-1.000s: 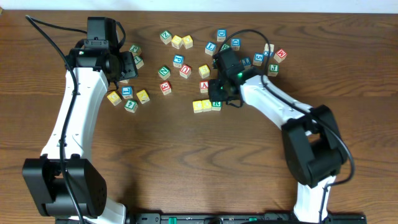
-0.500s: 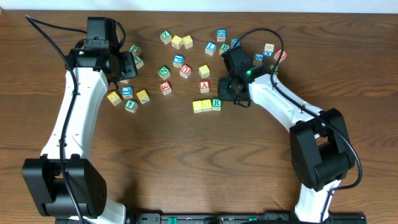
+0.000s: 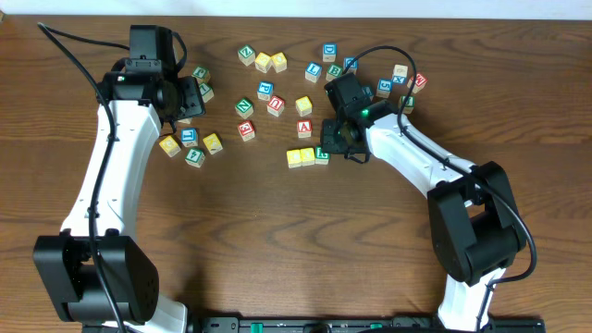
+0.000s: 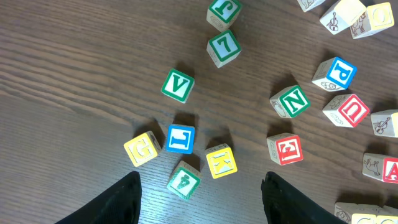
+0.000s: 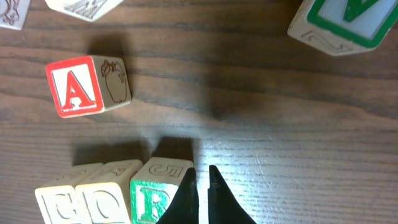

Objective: Spell out CORL

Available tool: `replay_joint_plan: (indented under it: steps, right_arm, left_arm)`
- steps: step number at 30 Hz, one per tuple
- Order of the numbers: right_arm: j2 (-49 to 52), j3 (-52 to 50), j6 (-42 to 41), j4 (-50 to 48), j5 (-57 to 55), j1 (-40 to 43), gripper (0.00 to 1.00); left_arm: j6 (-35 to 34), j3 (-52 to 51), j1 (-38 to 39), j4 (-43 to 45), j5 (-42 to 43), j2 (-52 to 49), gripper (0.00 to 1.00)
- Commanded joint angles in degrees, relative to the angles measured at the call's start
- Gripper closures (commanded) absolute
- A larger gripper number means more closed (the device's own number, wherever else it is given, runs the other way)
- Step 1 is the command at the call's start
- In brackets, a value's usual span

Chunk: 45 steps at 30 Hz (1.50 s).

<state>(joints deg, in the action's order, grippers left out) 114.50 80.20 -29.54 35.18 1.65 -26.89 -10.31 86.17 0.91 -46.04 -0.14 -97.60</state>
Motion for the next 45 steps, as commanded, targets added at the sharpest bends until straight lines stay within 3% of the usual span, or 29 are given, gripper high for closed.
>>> replay_joint_plan:
  steps: [1,29,33,39,45]
  right_arm:
    - [-0.9,-1.4,-0.63,-0.52,-0.9,-0.94,0.98]
    - [-0.9,-3.15,3.91,-5.25,2.03,-3.08,0.96]
    - [-1.2,-2.36,4.35,-5.6,1.73,-2.67,0.89]
    - [-4.5,6.08,6.67,2.51,1.73,1.03,0.66]
    - [-4.57,20.13,8.68,15.26,1.51,5.7,0.61]
  left_arm:
    - [0.11,-0.57,-0.22,0.0,0.11,-0.57,0.39]
    - [0.11,-0.57,-0.22,-0.17,0.11,-0.57,0.39]
    - [0.11,-0.57,-0.22,-0.17,0.11,-0.57,0.39]
    - [0.13,-0.57,-0.22,-0.17,0.11,-0.57,0.39]
    - [0.11,-0.57,-0.22,-0.11,0.11,-0.57,0.39]
